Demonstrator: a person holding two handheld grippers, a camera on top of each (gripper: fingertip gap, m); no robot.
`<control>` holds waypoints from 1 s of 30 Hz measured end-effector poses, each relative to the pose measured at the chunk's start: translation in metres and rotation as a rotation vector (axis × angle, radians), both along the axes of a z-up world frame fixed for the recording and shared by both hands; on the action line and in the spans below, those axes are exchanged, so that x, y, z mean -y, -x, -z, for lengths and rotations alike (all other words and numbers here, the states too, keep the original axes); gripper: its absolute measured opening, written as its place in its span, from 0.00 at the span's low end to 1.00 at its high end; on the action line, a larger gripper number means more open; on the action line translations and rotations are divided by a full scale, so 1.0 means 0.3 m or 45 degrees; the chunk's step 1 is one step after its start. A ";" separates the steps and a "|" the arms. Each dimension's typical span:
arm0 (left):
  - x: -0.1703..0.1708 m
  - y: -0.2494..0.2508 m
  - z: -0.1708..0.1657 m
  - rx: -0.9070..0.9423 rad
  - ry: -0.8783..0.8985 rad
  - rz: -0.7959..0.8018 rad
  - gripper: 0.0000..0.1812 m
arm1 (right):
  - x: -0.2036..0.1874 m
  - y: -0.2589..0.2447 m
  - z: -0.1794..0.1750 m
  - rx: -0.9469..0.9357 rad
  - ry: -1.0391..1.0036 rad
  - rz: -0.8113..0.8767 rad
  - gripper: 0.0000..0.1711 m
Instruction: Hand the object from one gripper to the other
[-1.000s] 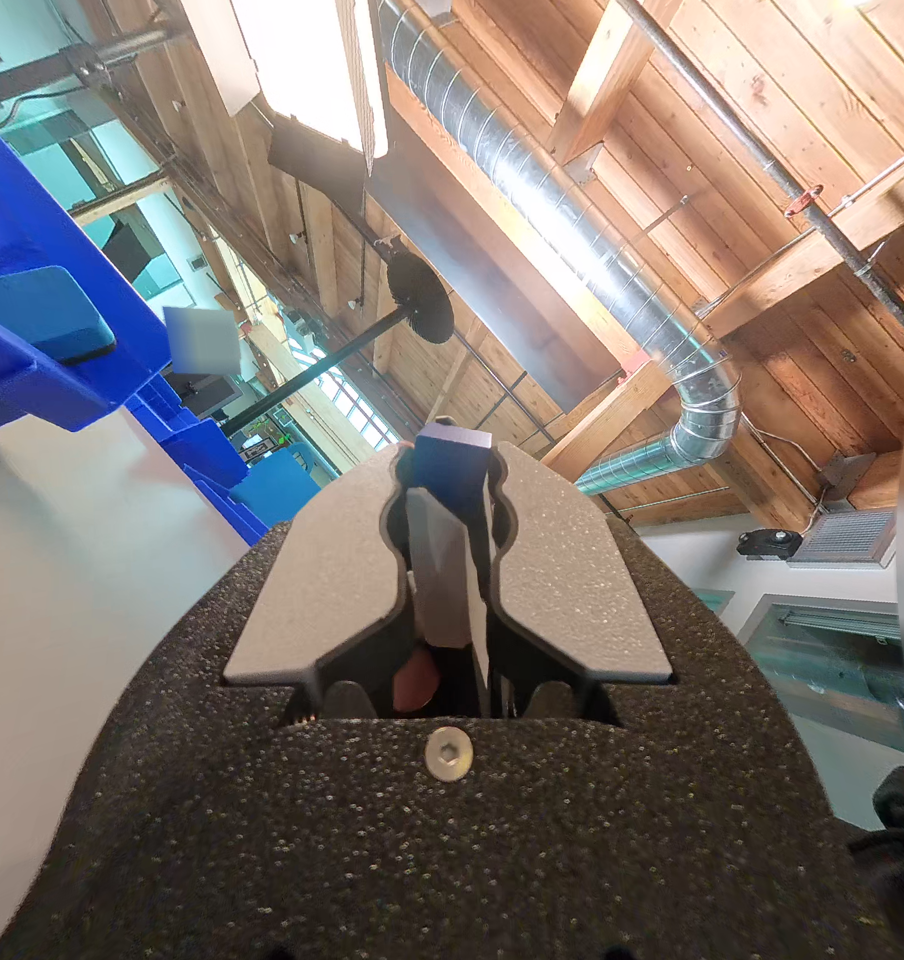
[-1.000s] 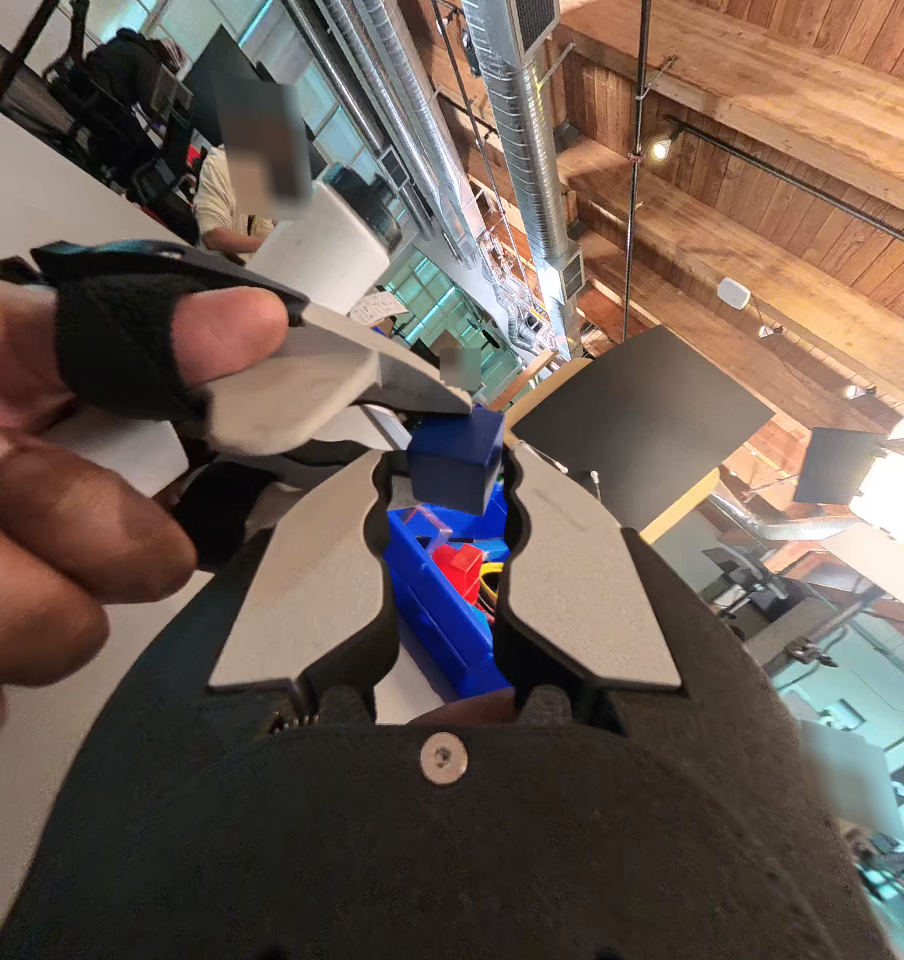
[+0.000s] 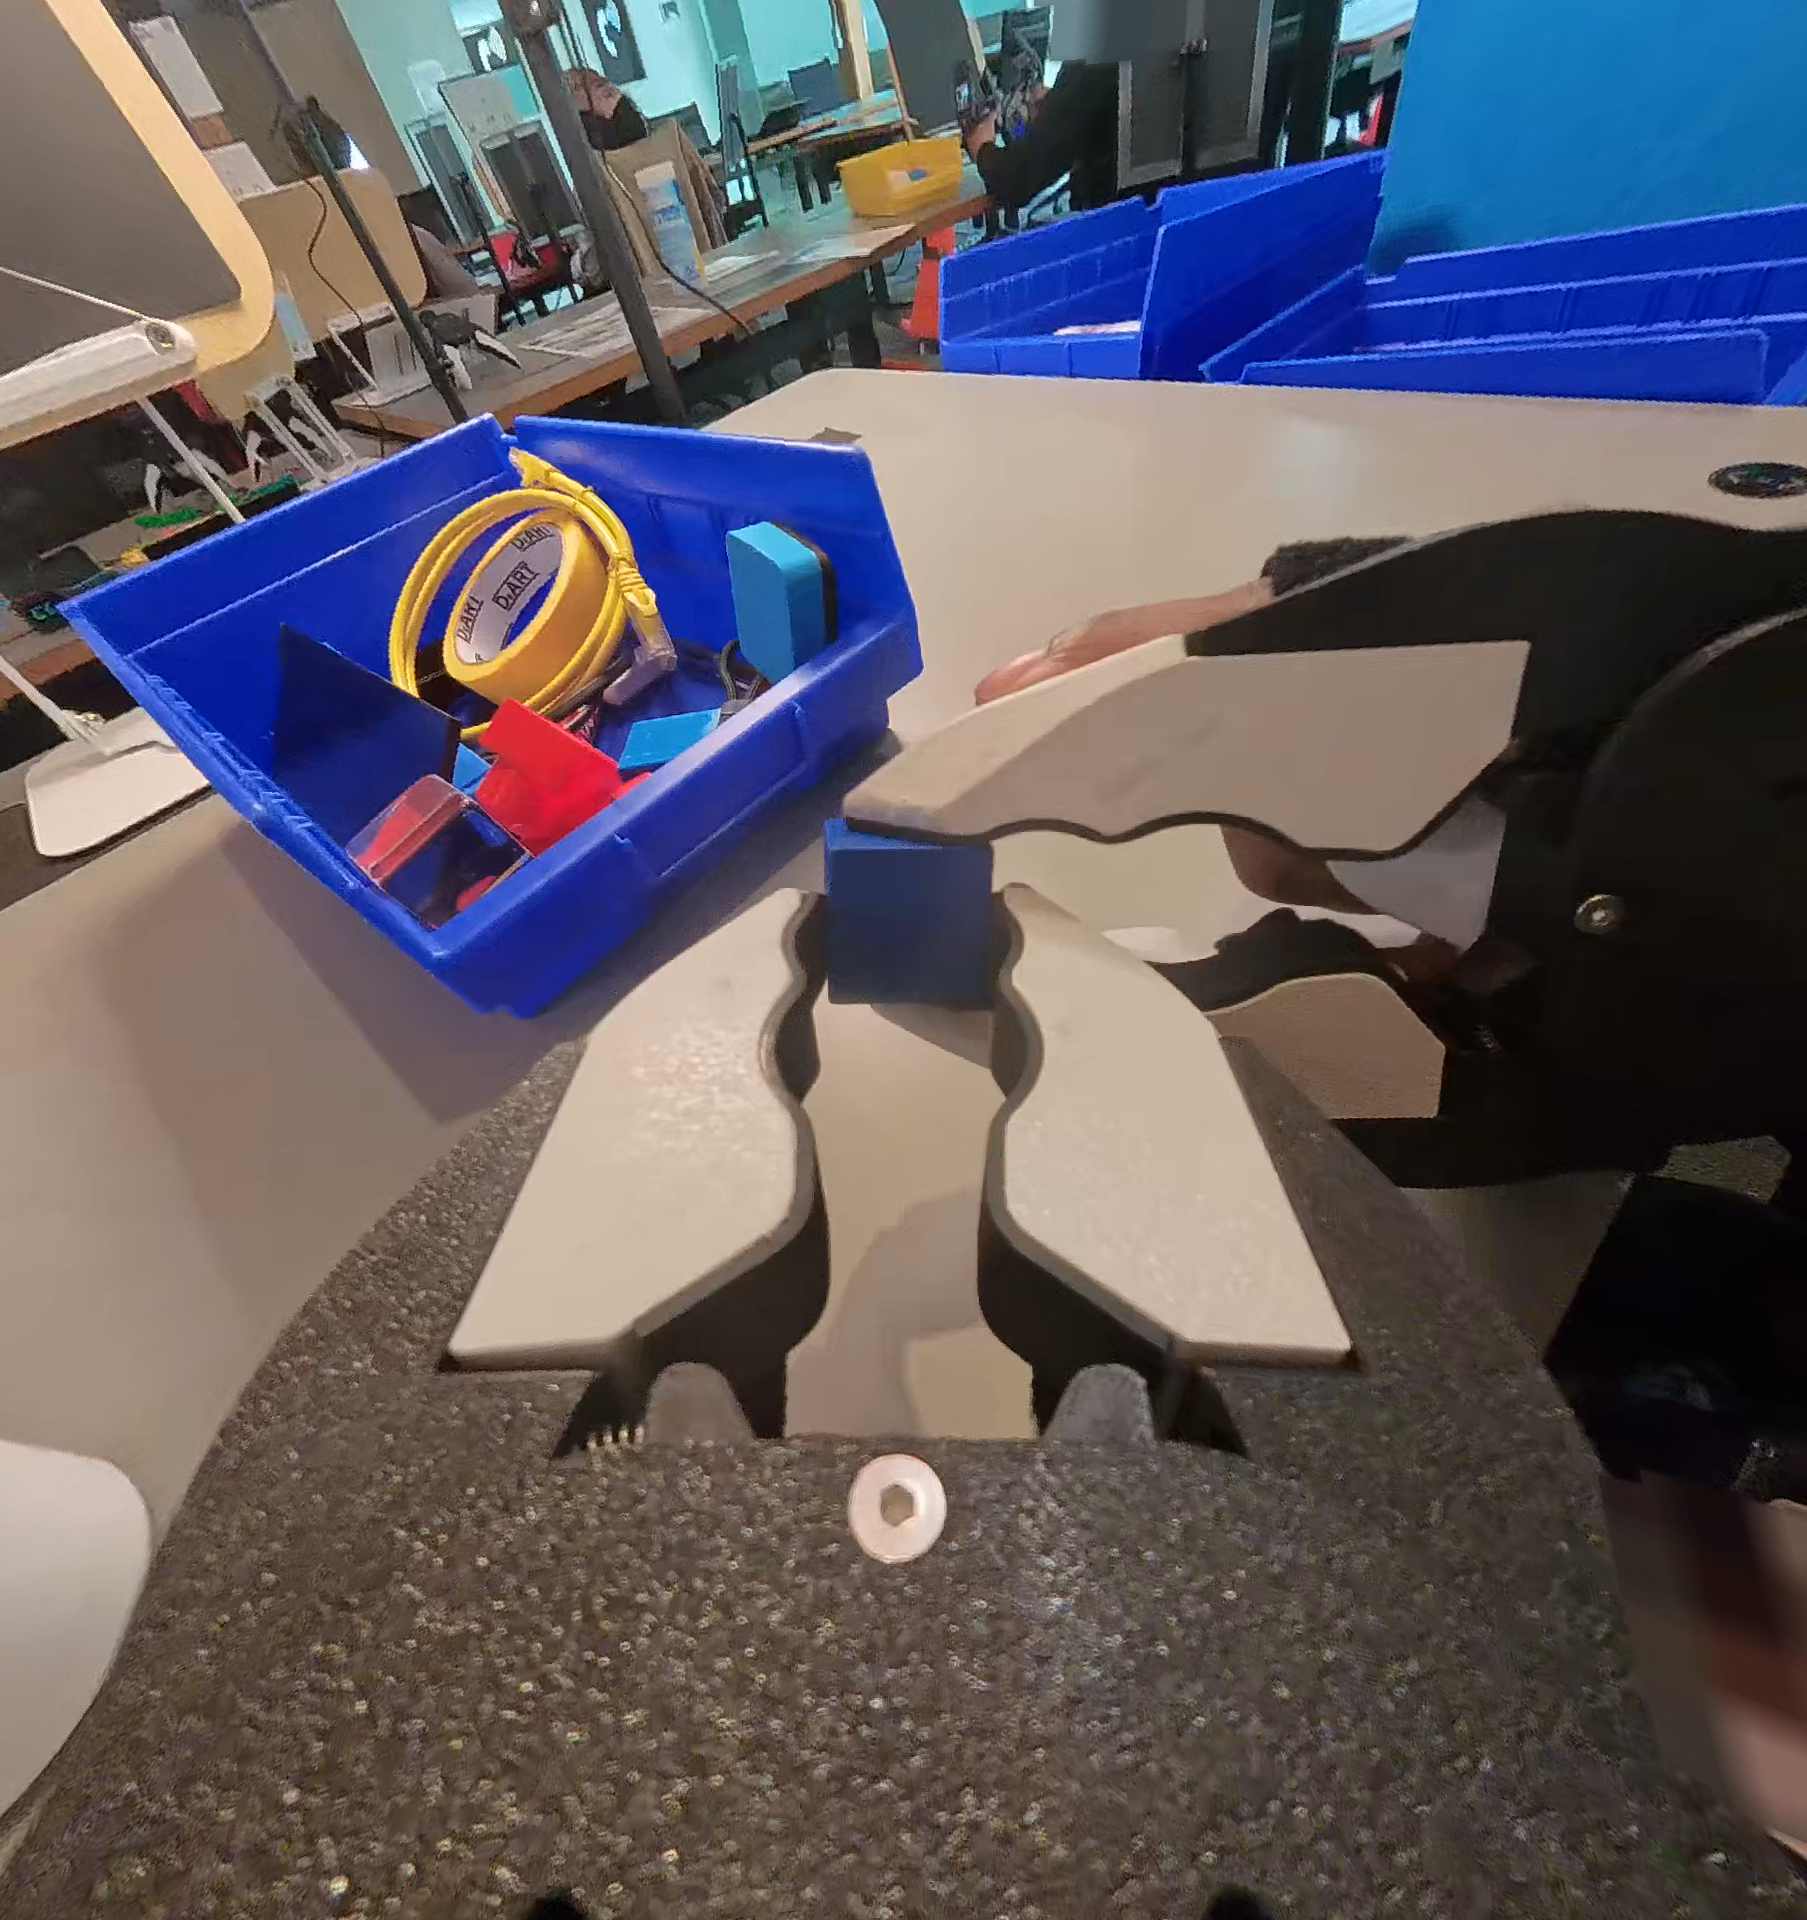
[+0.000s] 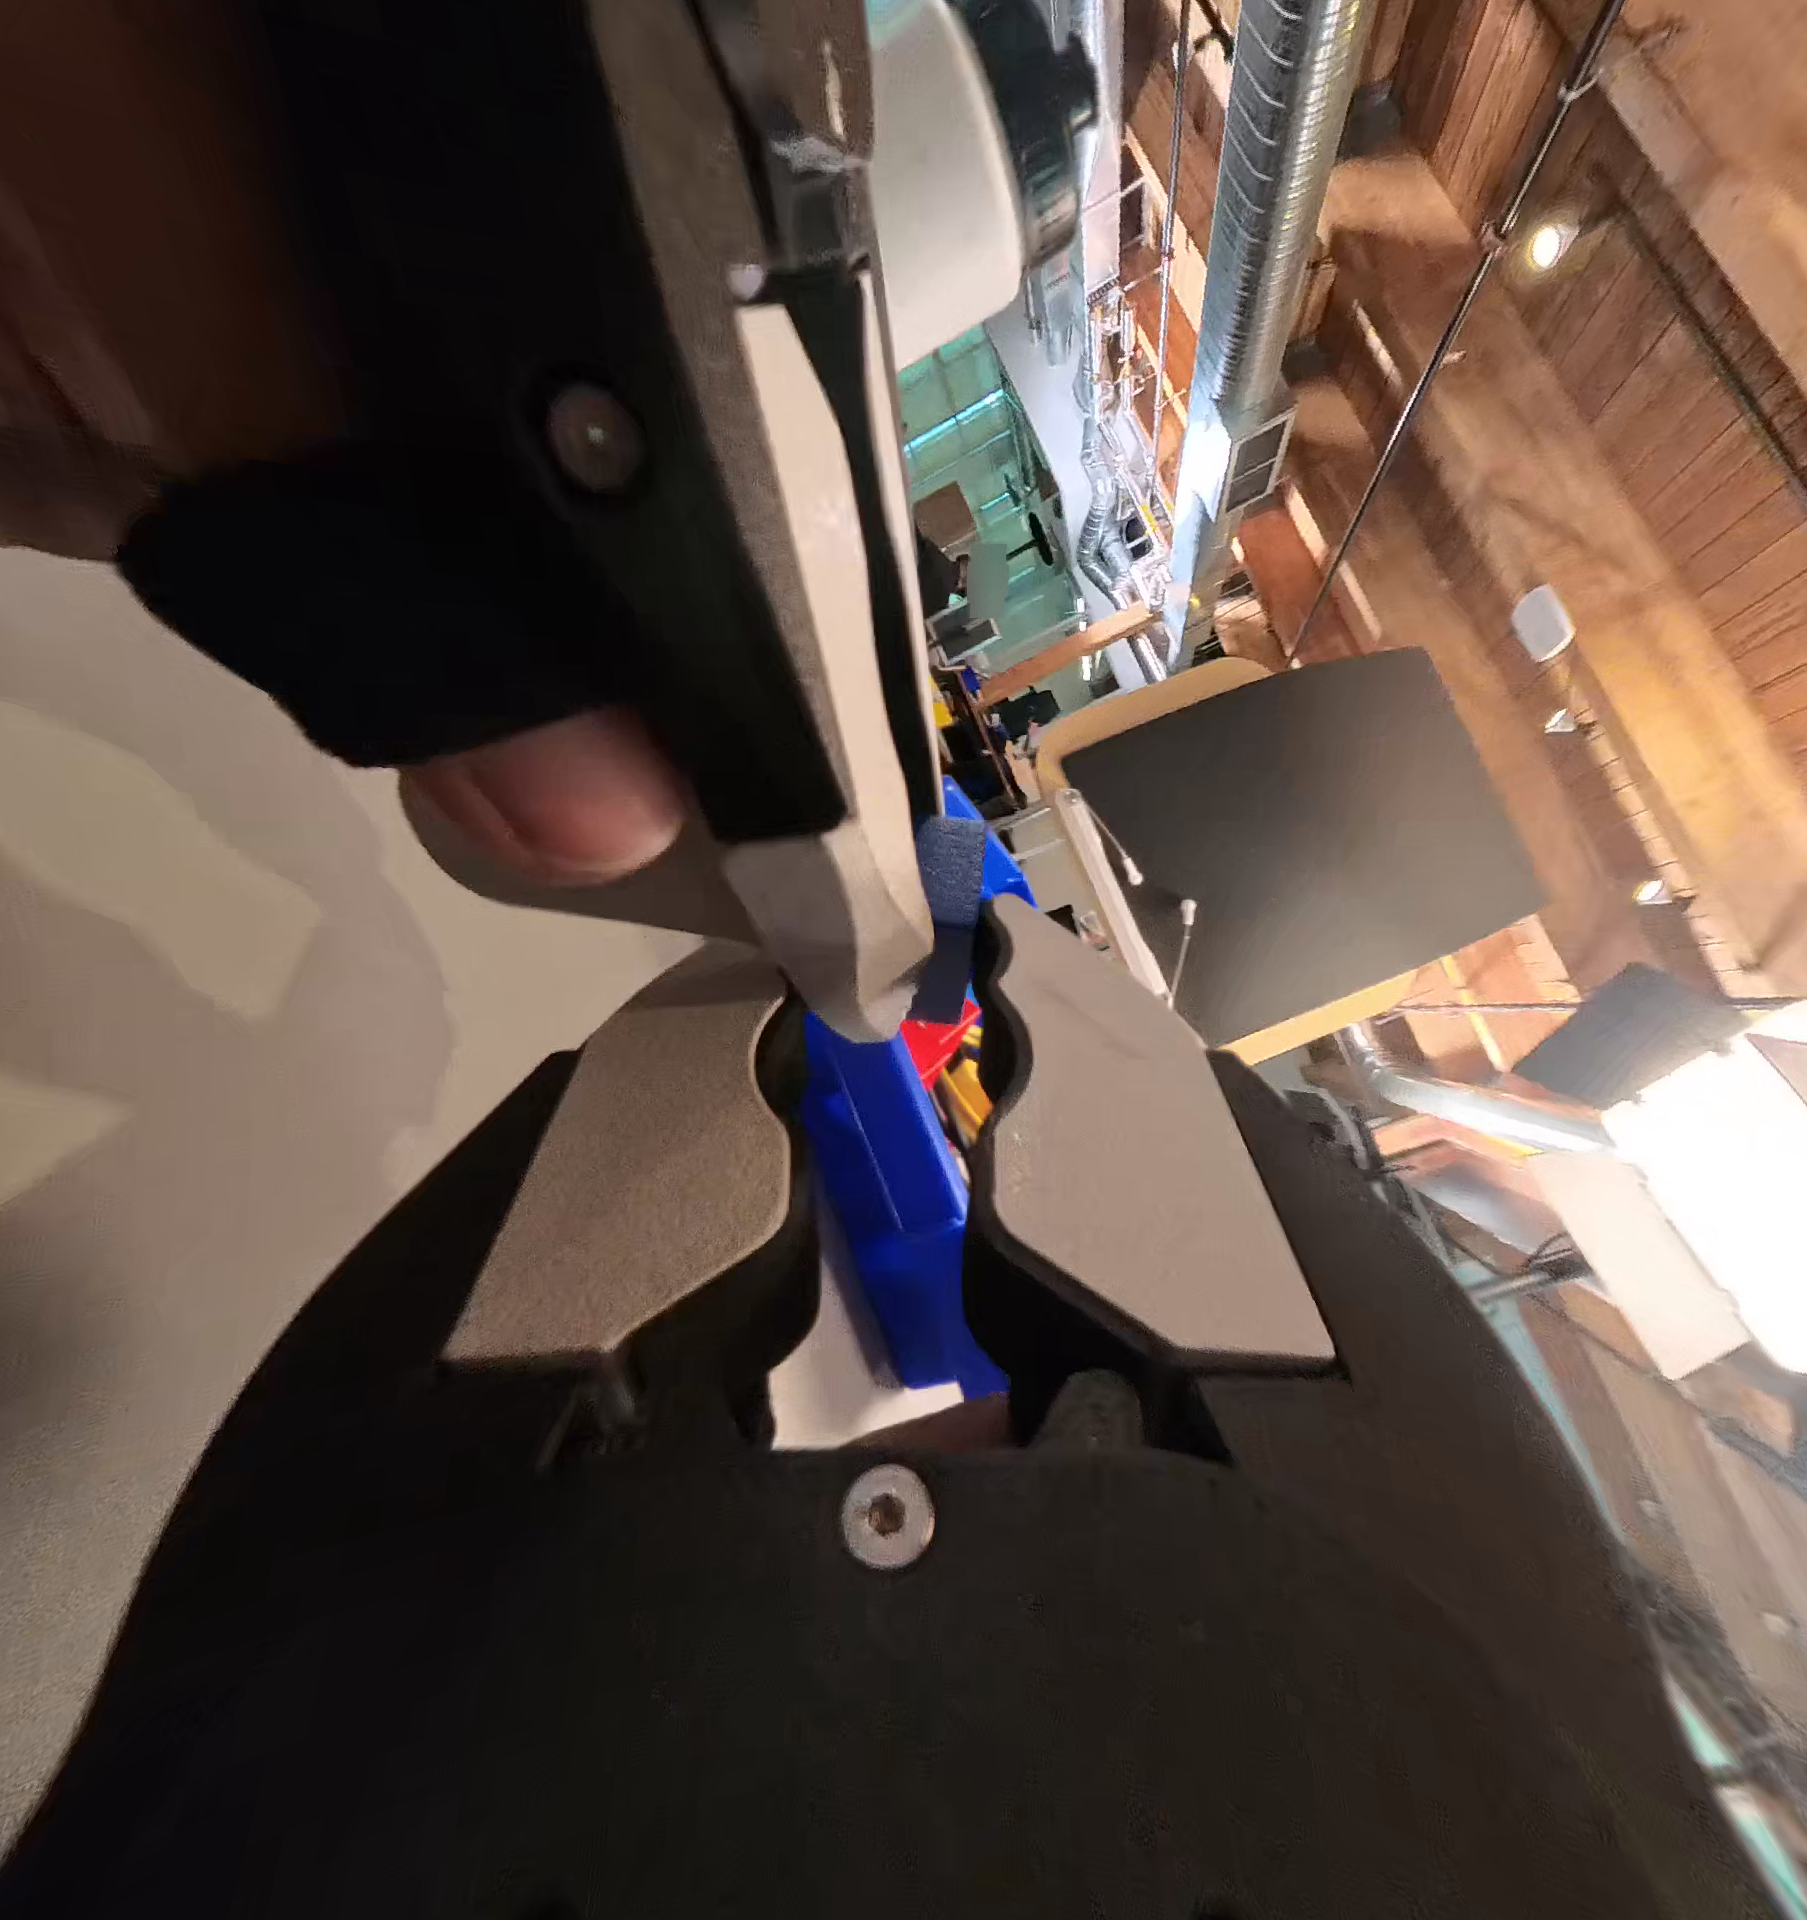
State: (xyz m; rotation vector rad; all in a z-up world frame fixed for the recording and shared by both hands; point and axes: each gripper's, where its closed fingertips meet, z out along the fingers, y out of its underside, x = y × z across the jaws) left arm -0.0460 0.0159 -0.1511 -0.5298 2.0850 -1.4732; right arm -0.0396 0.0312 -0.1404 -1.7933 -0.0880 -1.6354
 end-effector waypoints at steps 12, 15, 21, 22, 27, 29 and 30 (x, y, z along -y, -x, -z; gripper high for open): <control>-0.114 0.023 -0.301 -0.591 1.667 0.527 0.16 | 0.033 0.072 -0.188 -0.310 -0.837 -0.382 0.23; -0.077 0.012 -0.254 -0.763 1.788 0.535 0.16 | 0.020 0.065 -0.175 -0.293 -0.803 -0.340 0.25; 0.013 0.044 -0.199 -0.861 1.763 0.515 0.17 | 0.010 0.058 -0.154 -0.216 -0.692 -0.259 0.25; 0.016 0.046 -0.195 -0.847 1.749 0.507 0.17 | 0.011 0.054 -0.152 -0.205 -0.681 -0.244 0.24; 0.053 0.072 -0.194 -0.860 1.584 0.582 0.17 | 0.017 0.057 -0.155 -0.191 -0.675 -0.253 0.18; 0.059 0.075 -0.191 -0.811 1.452 0.593 0.20 | 0.021 0.054 -0.151 -0.218 -0.674 -0.262 0.18; 0.057 0.073 -0.188 -0.766 1.376 0.579 0.23 | 0.024 0.051 -0.148 -0.224 -0.663 -0.260 0.18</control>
